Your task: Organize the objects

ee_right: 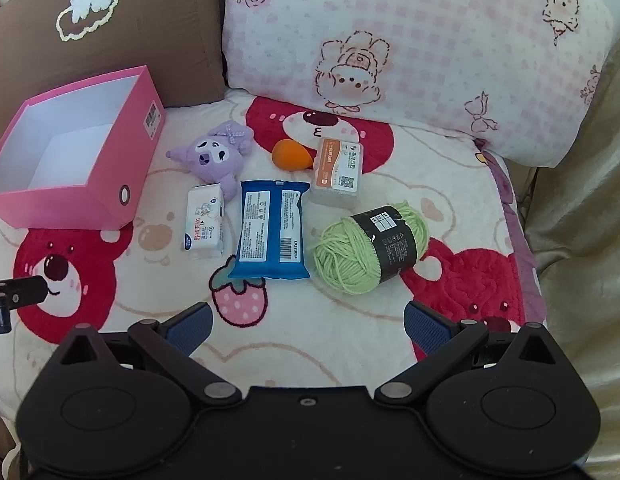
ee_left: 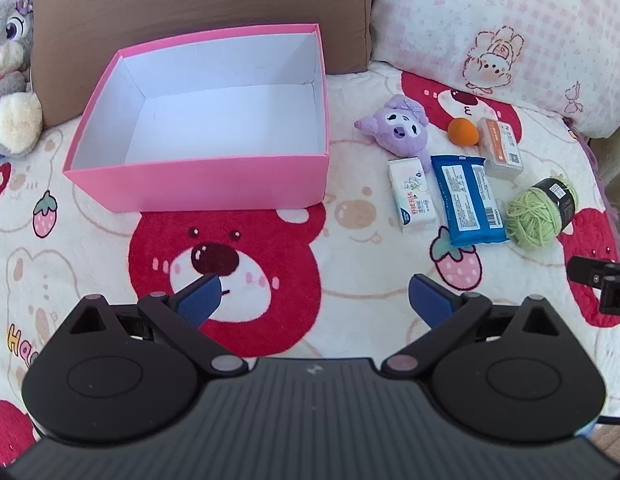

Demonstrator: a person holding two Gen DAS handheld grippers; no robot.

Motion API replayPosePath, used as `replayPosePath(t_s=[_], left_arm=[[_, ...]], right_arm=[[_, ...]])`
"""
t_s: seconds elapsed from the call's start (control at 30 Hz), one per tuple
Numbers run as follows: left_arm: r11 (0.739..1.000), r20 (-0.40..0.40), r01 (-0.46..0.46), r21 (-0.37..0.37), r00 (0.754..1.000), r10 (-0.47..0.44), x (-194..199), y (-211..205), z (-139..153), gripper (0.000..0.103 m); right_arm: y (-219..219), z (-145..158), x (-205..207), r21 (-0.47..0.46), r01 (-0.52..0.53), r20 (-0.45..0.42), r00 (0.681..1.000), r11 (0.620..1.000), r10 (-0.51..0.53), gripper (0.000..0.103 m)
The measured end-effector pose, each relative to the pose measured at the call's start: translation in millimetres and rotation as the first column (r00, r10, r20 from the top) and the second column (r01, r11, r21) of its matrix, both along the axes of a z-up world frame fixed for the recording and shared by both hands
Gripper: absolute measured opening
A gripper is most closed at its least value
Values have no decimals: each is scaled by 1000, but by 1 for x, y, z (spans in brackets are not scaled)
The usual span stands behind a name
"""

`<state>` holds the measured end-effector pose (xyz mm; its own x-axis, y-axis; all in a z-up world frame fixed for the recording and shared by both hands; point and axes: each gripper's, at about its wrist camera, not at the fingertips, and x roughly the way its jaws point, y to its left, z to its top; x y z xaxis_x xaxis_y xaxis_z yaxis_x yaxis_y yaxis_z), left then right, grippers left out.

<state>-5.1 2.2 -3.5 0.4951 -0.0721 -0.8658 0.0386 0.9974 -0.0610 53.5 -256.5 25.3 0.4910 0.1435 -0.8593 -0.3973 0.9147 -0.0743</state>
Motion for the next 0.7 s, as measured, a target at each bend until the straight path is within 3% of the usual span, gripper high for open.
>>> replayPosePath(t_s=[0.27, 0.7], left_arm=[[996, 33, -8, 87, 999, 5, 0, 0, 1, 102], [995, 35, -11, 95, 999, 8, 0, 4, 2, 102]], right_arm=[[-3, 0, 1, 2, 3, -2, 1000, 1000, -3, 103], [-3, 3, -2, 2, -3, 7, 1000, 1000, 3, 103]])
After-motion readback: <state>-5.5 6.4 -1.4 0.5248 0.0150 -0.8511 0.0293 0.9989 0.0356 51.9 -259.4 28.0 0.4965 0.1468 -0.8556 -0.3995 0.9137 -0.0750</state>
